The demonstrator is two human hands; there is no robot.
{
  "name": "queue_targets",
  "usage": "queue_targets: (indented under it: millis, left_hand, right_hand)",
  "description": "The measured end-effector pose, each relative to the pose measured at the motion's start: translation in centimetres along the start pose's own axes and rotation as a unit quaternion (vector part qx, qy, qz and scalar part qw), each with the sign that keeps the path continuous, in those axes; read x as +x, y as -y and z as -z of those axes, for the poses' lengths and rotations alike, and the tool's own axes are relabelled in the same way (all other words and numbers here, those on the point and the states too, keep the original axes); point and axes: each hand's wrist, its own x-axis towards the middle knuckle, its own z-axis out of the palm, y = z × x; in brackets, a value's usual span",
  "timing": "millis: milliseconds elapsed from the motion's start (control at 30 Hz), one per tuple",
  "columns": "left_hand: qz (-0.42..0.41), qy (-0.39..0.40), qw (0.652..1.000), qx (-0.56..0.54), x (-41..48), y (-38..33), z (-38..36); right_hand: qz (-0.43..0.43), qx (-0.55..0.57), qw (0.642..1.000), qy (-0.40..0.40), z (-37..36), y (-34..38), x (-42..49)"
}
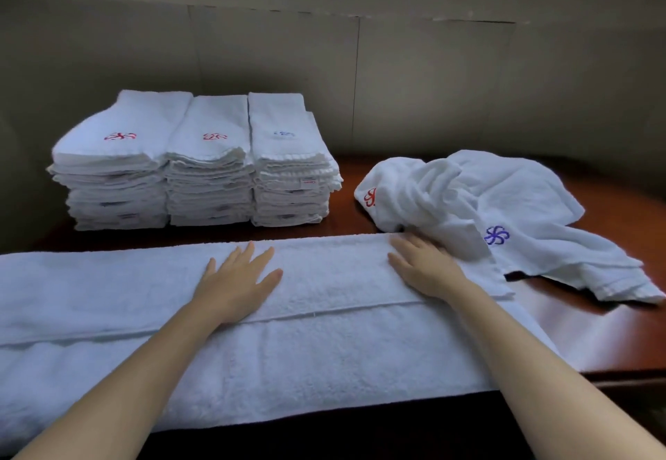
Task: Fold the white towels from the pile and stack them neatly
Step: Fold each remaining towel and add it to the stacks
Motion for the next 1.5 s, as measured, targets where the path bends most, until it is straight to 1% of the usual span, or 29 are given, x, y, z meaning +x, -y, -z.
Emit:
queue_targets:
  millis: [67,200,267,333,367,400,467,500,567,600,667,733,800,867,900,933,1000,1033,1067,1100,1133,1200,1267,1300,1333,1367,1400,1433,1500]
  left_hand:
    - [0.025,-0.004,1.0,-0.002,-0.4,2.6,0.6]
    - [0.112,0.003,0.994,-0.004,-2.5,7.7,2.1]
    - [0.113,-0.005,0.994,0.007,-4.1,8.7,2.8]
    - [0.05,-0.029,0.998,-0.001,-6.0,8.5,3.1]
    - [0.0,-0.033,0.999,-0.017,-7.1,8.0,3.1]
    - [-0.053,-0.028,0.998,-0.029,-8.3,7.6,2.8]
    - [-0.147,-0.009,0.989,-0.014,-10.6,6.8,1.9]
    - [-0.179,0.0,0.984,0.014,-11.7,6.7,1.4]
    - [-0.23,-0.004,0.969,0.088,-13.5,6.8,0.8]
    - [-0.259,-0.031,0.957,0.128,-14.3,7.2,0.6]
    - [-0.293,-0.106,0.936,0.161,-15.3,8.0,0.2]
    - [-0.33,-0.206,0.912,0.132,-15.7,9.5,-0.4]
    - [-0.325,-0.28,0.897,0.105,-15.8,11.0,-0.3]
    - [-0.277,-0.334,0.896,0.101,-15.6,12.4,0.5]
    - [-0.236,-0.335,0.907,0.099,-15.5,13.1,1.3]
    - [-0.182,-0.314,0.929,0.078,-15.4,14.0,2.3]
    - [-0.011,-0.228,0.974,0.008,-15.3,16.6,4.8]
    - [0.073,-0.174,0.982,-0.023,-15.3,18.2,5.9]
    - [0.141,-0.136,0.979,-0.059,-15.4,19.9,6.7]
    - [0.181,-0.125,0.971,-0.096,-15.7,21.4,7.3]
    - [0.201,-0.132,0.962,-0.13,-15.8,22.7,7.9]
    - [0.195,-0.167,0.942,-0.216,-16.1,24.2,8.8]
    - [0.173,-0.203,0.907,-0.325,-15.7,24.6,9.5]
    - [0.164,-0.23,0.881,-0.38,-15.0,24.6,9.8]
    - [0.165,-0.255,0.85,-0.431,-14.0,24.7,9.9]
    - [0.182,-0.274,0.819,-0.47,-12.8,24.8,9.7]
    - [0.216,-0.288,0.797,-0.484,-11.4,24.8,9.3]
    - [0.255,-0.291,0.793,-0.471,-10.0,24.7,8.7]
    - [0.309,-0.277,0.823,-0.388,-7.4,25.0,7.4]
  right_hand:
    - [-0.037,0.021,0.999,-0.011,-0.4,-1.0,1.0]
    - [-0.043,0.017,0.999,-0.014,-0.6,-0.7,2.3]
    - [-0.046,-0.008,0.999,-0.006,-0.2,0.2,2.2]
    - [-0.023,-0.053,0.998,-0.008,0.4,2.2,1.2]
    - [0.014,-0.077,0.997,-0.018,0.7,3.7,0.3]
    - [0.069,-0.09,0.993,-0.027,0.7,5.4,-0.8]
    - [0.202,-0.071,0.976,-0.032,-0.2,8.9,-3.7]
    - [0.264,-0.051,0.963,-0.023,-0.9,10.5,-5.5]
    - [0.343,-0.04,0.938,0.023,-1.9,13.0,-9.2]
    - [0.369,-0.048,0.928,0.037,-2.3,13.7,-10.7]
    - [0.406,-0.09,0.909,0.02,-3.0,14.1,-12.7]
    - [0.416,-0.125,0.9,-0.029,-2.6,14.2,-13.2]
    - [0.417,-0.077,0.903,-0.065,-2.1,14.1,-12.9]
    - [0.391,-0.046,0.918,-0.046,-1.4,14.3,-12.1]
    - [0.363,-0.056,0.929,-0.033,-1.2,14.2,-11.6]
    - [0.33,-0.07,0.941,-0.024,-1.0,14.0,-10.9]
    - [0.275,-0.083,0.958,-0.01,-0.1,13.4,-9.5]
    - [0.25,-0.076,0.965,0.003,0.6,13.2,-8.9]
    - [0.227,-0.066,0.971,0.018,1.4,13.0,-8.1]
    - [0.207,-0.057,0.976,0.03,2.0,12.8,-7.3]
    - [0.192,-0.043,0.98,0.023,2.7,12.6,-6.4]
    - [0.18,0.0,0.982,-0.052,3.8,12.7,-4.3]
    - [0.173,0.032,0.977,-0.121,4.7,13.4,-1.9]
    - [0.169,0.032,0.977,-0.124,5.0,13.8,-0.5]
    - [0.165,0.017,0.98,-0.108,5.0,14.3,0.9]
    - [0.162,-0.009,0.983,-0.08,4.8,14.7,2.2]
    - [0.166,-0.037,0.984,-0.05,4.3,14.9,3.5]
    - [0.17,-0.062,0.983,-0.023,3.5,15.0,4.6]
    - [0.164,-0.105,0.981,-0.004,1.4,14.9,6.1]
